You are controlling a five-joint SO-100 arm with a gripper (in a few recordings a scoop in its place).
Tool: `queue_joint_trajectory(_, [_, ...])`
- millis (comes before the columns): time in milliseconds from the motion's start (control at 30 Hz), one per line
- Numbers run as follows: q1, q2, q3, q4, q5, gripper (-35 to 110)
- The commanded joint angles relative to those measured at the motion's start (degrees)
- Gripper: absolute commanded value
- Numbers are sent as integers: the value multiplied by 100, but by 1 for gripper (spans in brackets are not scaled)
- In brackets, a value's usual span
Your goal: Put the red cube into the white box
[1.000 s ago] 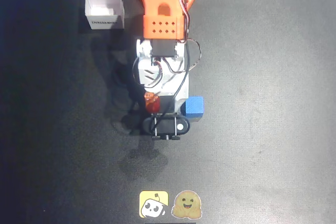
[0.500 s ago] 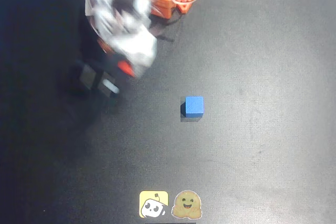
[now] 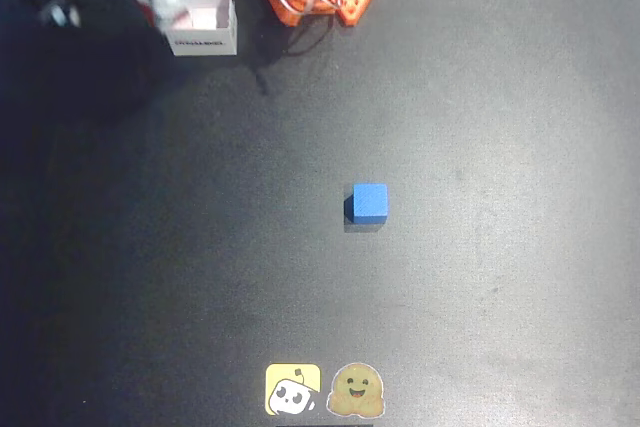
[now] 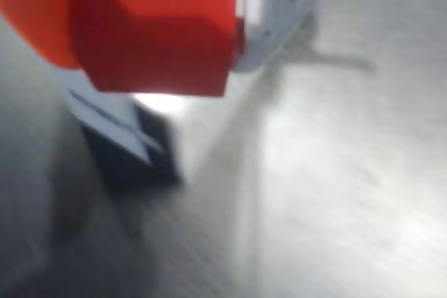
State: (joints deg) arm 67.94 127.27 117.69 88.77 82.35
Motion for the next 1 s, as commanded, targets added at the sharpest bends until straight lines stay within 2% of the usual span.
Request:
queue_joint_trajectory(0, [360, 132, 35, 264, -62, 0])
queue_joint_trajectory(367, [396, -9, 44, 316, -35, 0])
queue_joint_trajectory(533, [44, 299, 18, 229, -211, 13])
queue_joint_trajectory(967, [-290, 378, 44, 290, -185, 18])
